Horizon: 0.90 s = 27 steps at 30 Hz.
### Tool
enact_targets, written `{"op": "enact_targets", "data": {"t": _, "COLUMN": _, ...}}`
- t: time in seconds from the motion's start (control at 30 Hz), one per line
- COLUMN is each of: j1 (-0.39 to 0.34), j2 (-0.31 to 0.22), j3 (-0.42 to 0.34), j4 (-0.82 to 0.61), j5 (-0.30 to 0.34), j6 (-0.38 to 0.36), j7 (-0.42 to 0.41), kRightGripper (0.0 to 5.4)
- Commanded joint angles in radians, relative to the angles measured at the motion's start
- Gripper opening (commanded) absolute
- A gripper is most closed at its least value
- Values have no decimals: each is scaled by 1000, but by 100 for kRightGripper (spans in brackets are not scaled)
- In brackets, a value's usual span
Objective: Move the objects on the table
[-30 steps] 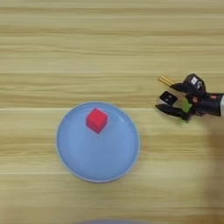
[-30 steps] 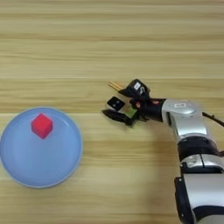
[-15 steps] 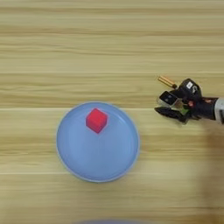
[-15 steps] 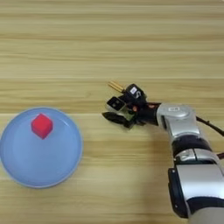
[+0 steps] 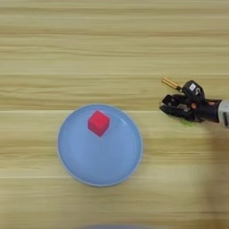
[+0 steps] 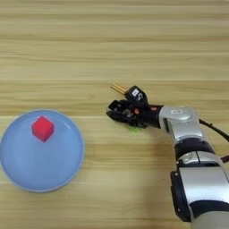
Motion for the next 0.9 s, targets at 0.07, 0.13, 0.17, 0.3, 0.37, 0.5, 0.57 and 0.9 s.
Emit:
{"op": "enact_targets", "data": {"t": 0.07, "j1": -74, "j2": -24, "j3": -13, "j4": -65, "j5": 15, "j6": -7, "j7": -7, "kRightGripper": 248}}
{"op": "enact_targets", "data": {"t": 0.13, "j1": -71, "j2": -22, "j3": -15, "j4": -81, "j5": 20, "j6": -4, "j7": 0, "kRightGripper": 248}}
{"op": "enact_targets", "data": {"t": 0.17, "j1": -70, "j2": -21, "j3": -16, "j4": -89, "j5": 22, "j6": -3, "j7": 4, "kRightGripper": 248}}
{"op": "enact_targets", "data": {"t": 0.3, "j1": -54, "j2": -12, "j3": -19, "j4": -167, "j5": 37, "j6": 10, "j7": 30, "kRightGripper": 248}}
{"op": "enact_targets", "data": {"t": 0.37, "j1": -41, "j2": -5, "j3": -19, "j4": -225, "j5": 49, "j6": 23, "j7": 44, "kRightGripper": 248}}
{"op": "enact_targets", "data": {"t": 0.5, "j1": 13, "j2": 13, "j3": -9, "j4": -416, "j5": 83, "j6": 79, "j7": 77, "kRightGripper": 248}}
{"op": "enact_targets", "data": {"t": 0.57, "j1": 40, "j2": 24, "j3": -1, "j4": -502, "j5": 98, "j6": 112, "j7": 94, "kRightGripper": 248}}
{"op": "enact_targets", "data": {"t": 0.9, "j1": 142, "j2": 89, "j3": 89, "j4": -789, "j5": 123, "j6": 230, "j7": 134, "kRightGripper": 248}}
